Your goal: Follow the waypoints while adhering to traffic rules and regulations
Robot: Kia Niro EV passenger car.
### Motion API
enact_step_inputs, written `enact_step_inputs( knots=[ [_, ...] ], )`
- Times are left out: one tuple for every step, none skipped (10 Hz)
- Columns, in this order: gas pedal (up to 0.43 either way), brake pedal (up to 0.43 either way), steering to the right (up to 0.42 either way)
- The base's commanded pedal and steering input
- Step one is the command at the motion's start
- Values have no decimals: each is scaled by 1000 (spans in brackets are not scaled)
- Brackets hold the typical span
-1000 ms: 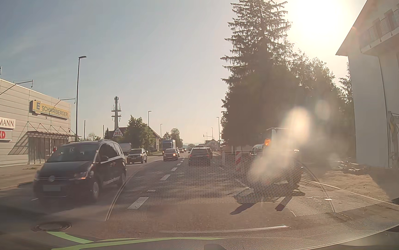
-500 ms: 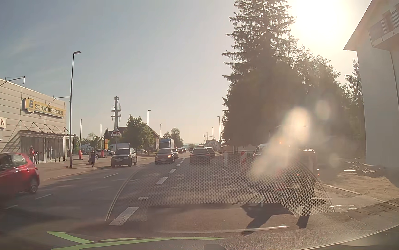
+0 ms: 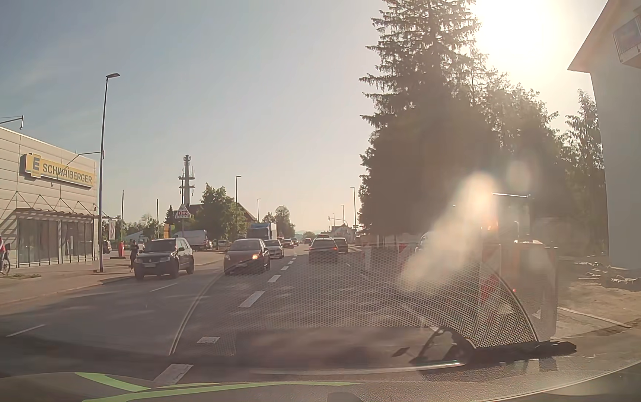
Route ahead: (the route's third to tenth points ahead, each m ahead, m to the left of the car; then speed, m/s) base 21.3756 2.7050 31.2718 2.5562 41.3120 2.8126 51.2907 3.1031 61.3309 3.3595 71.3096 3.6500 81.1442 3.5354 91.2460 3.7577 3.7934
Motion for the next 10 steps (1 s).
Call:
enact_step_inputs(
  knots=[
    [130, 0, -6],
    [138, 0, -6],
    [138, 0, -6],
    [138, 0, -6],
    [138, 0, -6],
    [138, 0, -6],
    [138, 0, -6],
    [138, 0, -6],
    [138, 0, -6],
    [138, 0, -6]
  ],
)
